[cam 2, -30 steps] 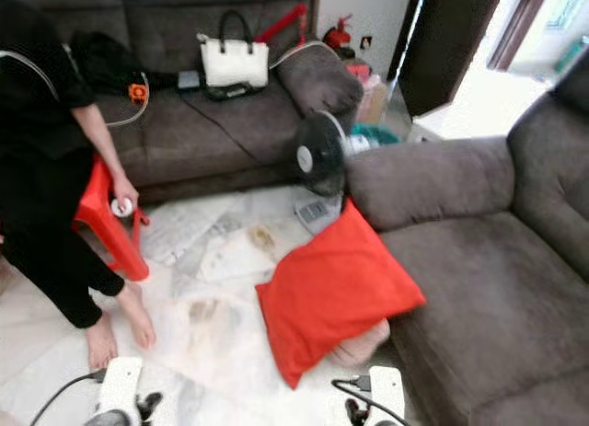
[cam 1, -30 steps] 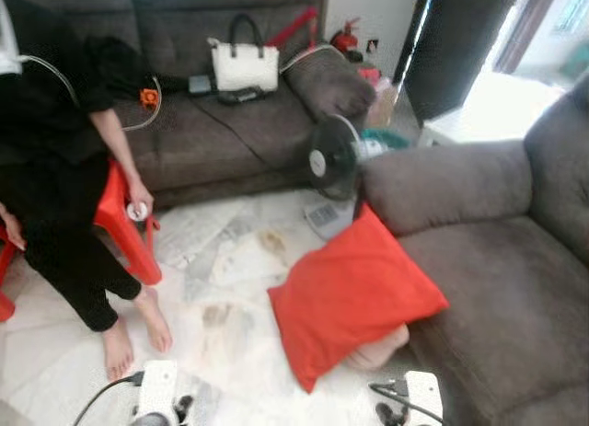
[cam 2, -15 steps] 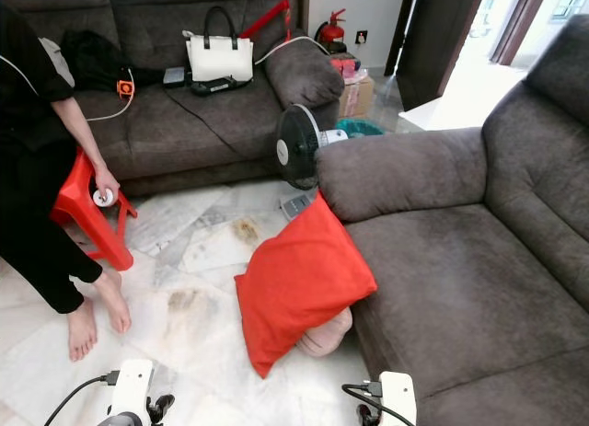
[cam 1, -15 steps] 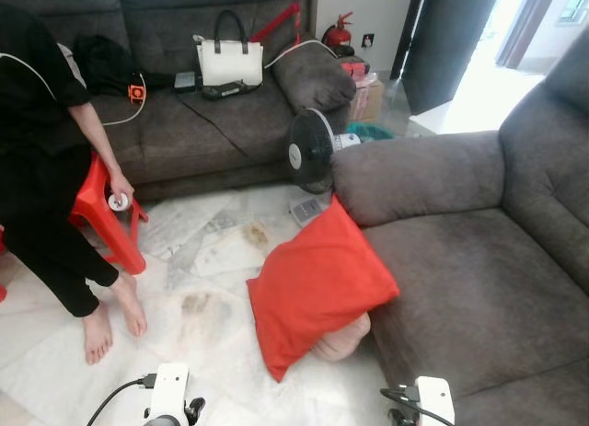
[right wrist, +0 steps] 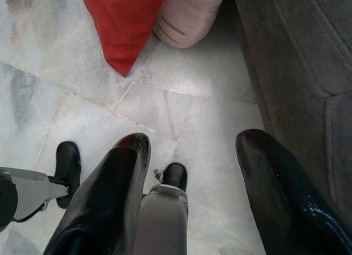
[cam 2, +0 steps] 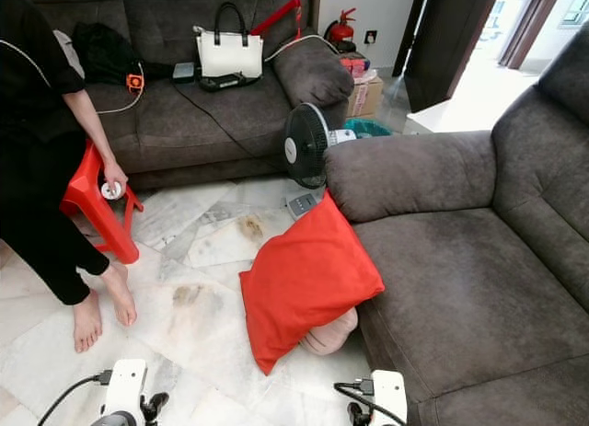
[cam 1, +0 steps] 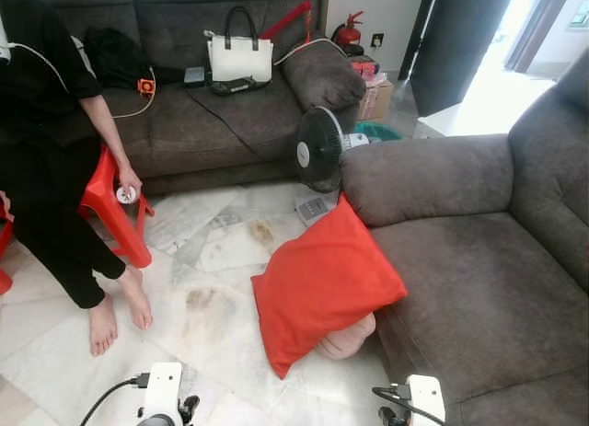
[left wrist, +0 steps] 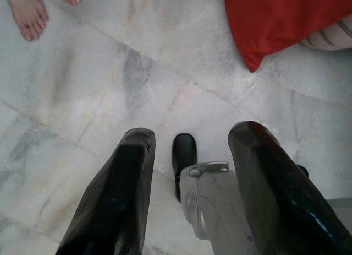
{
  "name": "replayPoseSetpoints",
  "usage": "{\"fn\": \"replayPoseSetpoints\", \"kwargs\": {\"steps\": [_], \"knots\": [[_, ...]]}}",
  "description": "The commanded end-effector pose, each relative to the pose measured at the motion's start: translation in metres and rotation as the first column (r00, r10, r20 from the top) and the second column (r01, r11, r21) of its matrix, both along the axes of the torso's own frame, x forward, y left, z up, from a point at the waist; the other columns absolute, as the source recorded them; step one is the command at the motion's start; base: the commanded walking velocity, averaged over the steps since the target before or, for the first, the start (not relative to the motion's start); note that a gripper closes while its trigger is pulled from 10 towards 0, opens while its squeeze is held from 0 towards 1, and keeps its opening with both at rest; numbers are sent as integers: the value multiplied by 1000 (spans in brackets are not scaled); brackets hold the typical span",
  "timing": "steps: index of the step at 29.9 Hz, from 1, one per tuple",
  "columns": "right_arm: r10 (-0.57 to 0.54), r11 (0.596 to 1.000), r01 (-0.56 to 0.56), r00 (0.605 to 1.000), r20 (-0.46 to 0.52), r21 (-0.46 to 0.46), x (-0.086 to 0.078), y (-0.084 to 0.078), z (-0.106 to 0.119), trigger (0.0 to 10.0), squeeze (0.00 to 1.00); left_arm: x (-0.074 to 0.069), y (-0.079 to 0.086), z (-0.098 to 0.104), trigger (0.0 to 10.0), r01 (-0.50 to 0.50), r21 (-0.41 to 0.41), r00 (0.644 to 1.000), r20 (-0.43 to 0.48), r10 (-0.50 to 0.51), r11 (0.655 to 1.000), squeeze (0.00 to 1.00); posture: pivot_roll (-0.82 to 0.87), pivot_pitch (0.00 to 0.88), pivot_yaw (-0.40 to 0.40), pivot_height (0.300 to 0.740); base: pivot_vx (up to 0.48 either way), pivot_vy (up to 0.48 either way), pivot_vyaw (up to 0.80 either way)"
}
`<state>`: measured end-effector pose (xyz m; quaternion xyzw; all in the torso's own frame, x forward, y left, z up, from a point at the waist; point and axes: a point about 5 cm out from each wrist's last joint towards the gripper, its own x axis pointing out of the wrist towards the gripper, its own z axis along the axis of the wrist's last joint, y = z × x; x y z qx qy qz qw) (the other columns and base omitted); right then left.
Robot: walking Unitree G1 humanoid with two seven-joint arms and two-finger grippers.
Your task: Move the pillow to the sofa from floor
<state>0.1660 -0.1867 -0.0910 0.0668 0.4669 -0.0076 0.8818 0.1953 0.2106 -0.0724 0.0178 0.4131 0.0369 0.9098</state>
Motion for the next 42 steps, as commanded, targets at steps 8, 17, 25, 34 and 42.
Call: {"fn": "replayPoseSetpoints", "kwargs": {"steps": [8,17,25,34,42], "knots": [[-20,1000,20,1000,3,-6,0,-3,0,10000,0,-4,1,-2,10000,-8,-4,1000,-15,8,1000,0,146,41,-58,740,0,0,0],[-26,1000,26,1000,4,-7,0,-3,0,10000,0,-4,2,-2,10000,-7,0,1000,-16,7,1000,0,146,42,-56,740,83,0,0],[-28,1000,28,1000,3,-8,0,-3,0,10000,0,-4,1,-2,10000,-6,-2,1000,-15,6,1000,0,144,39,-57,740,274,0,0],[-32,999,32,999,4,-8,0,-4,0,10000,0,-5,0,-2,10000,-4,-4,1000,-17,4,1000,0,142,28,-55,740,287,0,0],[-51,999,51,999,3,-7,-1,-4,0,10000,0,-5,1,-2,10000,0,-2,1000,-18,0,1000,0,143,20,-54,740,290,0,0]]}}
